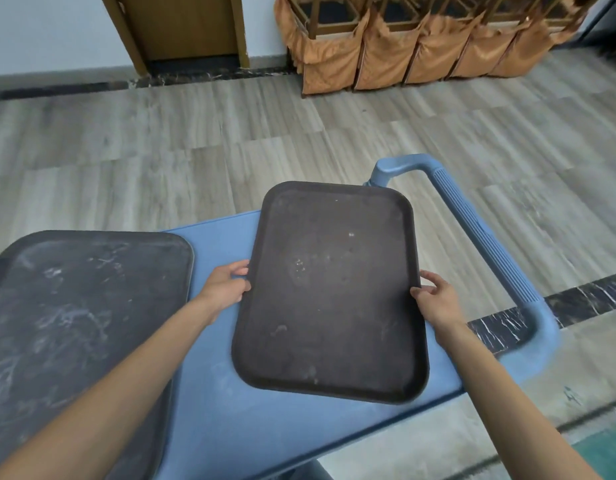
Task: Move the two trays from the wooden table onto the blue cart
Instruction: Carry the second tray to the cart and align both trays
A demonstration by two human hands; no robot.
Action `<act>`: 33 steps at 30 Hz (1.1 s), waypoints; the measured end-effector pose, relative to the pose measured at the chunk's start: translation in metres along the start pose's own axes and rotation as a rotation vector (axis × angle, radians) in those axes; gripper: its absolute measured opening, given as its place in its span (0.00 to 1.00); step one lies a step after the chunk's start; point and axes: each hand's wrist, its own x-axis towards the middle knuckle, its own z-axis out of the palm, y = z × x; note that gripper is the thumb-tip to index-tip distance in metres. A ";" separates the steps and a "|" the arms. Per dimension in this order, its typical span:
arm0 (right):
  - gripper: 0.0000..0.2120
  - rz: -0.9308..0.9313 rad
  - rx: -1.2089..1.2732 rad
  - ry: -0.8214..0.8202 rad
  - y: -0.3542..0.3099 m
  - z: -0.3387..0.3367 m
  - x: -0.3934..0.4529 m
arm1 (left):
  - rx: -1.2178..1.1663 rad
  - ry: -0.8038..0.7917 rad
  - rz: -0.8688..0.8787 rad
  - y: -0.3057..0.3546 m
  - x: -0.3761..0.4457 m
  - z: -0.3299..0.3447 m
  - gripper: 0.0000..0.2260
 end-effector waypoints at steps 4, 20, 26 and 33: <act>0.27 -0.275 -0.351 0.163 -0.004 0.023 -0.030 | 0.175 0.053 0.188 -0.015 -0.033 -0.032 0.26; 0.28 -0.579 -0.359 -0.370 -0.056 0.232 -0.175 | 0.411 0.555 0.118 -0.140 -0.153 -0.270 0.27; 0.25 -0.420 -0.388 -0.524 -0.041 0.290 -0.222 | 0.441 0.611 -0.096 -0.190 -0.177 -0.327 0.28; 0.28 -0.315 -0.441 -0.510 -0.012 0.324 -0.262 | 0.337 0.588 -0.147 -0.228 -0.178 -0.346 0.26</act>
